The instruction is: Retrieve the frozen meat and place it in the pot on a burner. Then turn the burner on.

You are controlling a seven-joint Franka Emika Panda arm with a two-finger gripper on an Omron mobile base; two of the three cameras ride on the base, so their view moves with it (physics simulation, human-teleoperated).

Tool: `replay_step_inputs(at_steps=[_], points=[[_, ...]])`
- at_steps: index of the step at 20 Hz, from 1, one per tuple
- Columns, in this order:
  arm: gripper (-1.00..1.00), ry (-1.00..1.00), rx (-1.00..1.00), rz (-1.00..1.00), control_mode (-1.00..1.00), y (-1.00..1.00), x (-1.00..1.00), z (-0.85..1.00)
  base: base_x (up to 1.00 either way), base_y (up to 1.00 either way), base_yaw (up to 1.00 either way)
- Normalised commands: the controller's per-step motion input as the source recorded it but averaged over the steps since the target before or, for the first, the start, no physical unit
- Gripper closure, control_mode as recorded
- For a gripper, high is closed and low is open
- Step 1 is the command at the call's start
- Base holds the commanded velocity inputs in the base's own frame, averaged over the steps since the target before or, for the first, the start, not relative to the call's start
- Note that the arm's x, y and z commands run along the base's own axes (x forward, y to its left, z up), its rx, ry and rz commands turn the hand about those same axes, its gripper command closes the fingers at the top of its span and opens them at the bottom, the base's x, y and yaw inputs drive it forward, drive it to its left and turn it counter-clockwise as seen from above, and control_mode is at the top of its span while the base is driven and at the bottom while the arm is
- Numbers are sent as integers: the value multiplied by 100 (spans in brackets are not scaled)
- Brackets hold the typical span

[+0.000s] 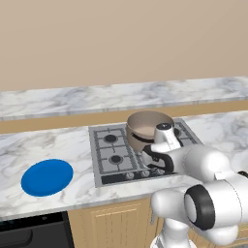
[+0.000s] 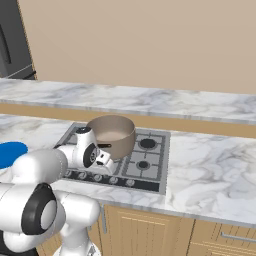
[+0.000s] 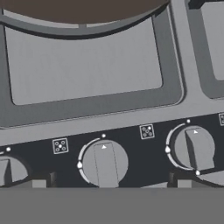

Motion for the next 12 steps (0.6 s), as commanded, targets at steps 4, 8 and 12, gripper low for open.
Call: replay_step_inputs(at_steps=[4,8,12], points=[[-100,0,0,0,-100,6,1,-10,0,0,0],[-100,0,0,0,-100,0,0,-23,0,0,0],[-100,0,0,0,-100,0,0,-21,0,0,0]])
